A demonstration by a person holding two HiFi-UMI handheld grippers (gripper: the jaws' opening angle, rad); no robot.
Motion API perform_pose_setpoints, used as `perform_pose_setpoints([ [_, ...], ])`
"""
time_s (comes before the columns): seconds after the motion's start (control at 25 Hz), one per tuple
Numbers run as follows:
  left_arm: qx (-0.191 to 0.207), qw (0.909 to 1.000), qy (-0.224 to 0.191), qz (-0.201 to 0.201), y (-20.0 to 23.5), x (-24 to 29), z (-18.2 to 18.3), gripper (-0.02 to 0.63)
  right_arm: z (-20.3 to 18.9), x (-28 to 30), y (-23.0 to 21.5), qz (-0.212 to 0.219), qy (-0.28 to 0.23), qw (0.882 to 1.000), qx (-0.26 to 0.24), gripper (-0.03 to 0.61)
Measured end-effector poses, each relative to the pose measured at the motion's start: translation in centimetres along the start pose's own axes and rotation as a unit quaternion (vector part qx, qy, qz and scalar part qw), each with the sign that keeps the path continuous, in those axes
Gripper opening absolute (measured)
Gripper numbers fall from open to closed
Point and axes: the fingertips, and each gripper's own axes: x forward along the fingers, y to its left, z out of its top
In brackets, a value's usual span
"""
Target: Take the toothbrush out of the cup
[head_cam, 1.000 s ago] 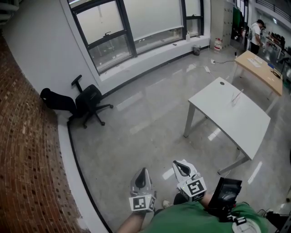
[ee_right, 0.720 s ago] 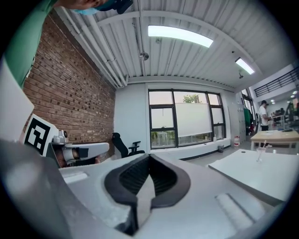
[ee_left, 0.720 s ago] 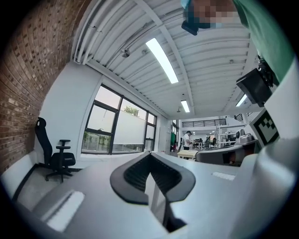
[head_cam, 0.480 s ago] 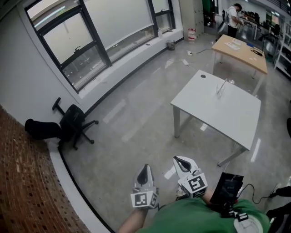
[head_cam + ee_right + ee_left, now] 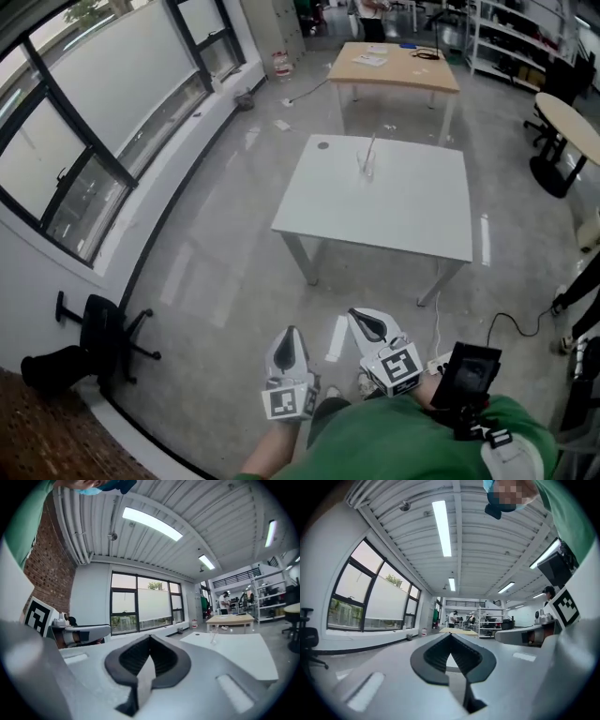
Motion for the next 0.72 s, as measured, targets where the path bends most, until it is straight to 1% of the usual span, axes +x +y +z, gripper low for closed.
perform_pose_setpoints([
  [0.16, -0.007, 0.9968, 0.001, -0.080, -2.3, 3.4, 0.6, 0.006, 0.9, -1.4, -2.9, -0.081, -0.003, 0.997, 0.005, 0.003],
  [0.24, -0.008, 0.9933, -0.002, -0.115, -3.4, 4.5, 0.9, 0.006, 1.3, -2.2, -3.9, -0.114, -0.007, 0.993, 0.006, 0.003],
  [0.32, -0.011, 0.9897, -0.003, -0.143, -4.4, 5.6, 1.0, 0.006, 1.4, -2.7, -4.8, -0.141, -0.009, 0.990, 0.005, 0.003],
  [0.48, -0.019, 0.9841, 0.000, -0.177, -4.6, 5.9, 0.9, 0.006, 1.4, -3.2, -4.6, -0.177, -0.007, 0.984, 0.005, 0.003],
  [0.6, -0.021, 0.9820, 0.003, -0.188, -3.9, 5.7, 1.1, 0.006, 1.5, -3.2, -3.8, -0.194, -0.004, 0.981, 0.003, 0.003],
  [0.72, -0.018, 0.9788, 0.003, -0.204, -3.4, 5.6, 0.6, 0.006, 1.3, -3.3, -3.3, -0.209, -0.001, 0.978, 0.004, 0.003],
])
